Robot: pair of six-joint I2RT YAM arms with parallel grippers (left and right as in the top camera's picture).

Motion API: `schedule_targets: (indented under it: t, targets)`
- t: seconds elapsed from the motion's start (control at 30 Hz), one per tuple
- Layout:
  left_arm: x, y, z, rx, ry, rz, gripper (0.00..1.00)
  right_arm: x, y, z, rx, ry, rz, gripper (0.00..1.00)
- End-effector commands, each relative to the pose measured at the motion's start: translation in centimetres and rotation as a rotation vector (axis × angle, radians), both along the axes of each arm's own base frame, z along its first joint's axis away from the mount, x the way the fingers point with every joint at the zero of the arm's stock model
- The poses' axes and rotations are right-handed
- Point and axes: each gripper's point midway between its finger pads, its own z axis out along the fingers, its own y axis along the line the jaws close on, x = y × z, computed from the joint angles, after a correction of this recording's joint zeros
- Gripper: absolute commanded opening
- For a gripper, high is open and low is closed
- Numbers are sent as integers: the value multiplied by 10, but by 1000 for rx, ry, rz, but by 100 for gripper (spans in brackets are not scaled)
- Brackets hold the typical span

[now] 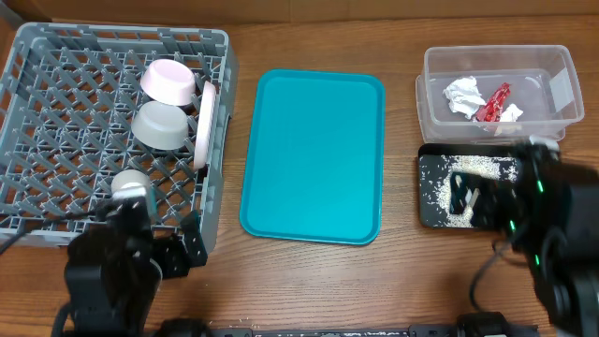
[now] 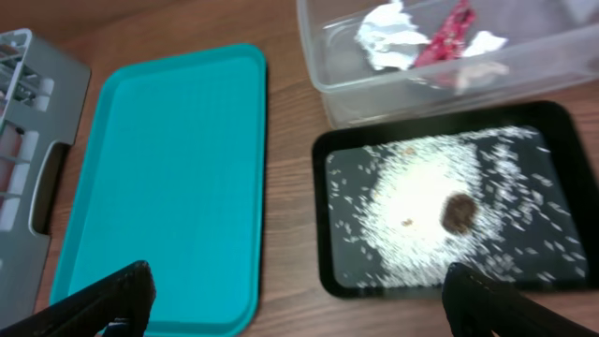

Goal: Sort waste into correct bins and load items into the dishwasher
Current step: 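Open the left gripper and withdraw it from the plate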

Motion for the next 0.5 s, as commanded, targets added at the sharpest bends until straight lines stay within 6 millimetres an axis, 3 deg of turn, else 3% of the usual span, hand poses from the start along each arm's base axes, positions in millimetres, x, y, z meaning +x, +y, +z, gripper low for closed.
schedule_targets:
  t: [0.0,0.2,0.47]
  targets:
    - [-2,5,-4,-29,-6,63,100,-21,-12,6,-33,-36,-52,100]
    - [-3,5,-5,-29,2,63,100,-42,-14,-6,-38,29,-50,100]
    - [-3,5,-5,-29,3,63,100,-43,-14,-6,-39,31,-50,100]
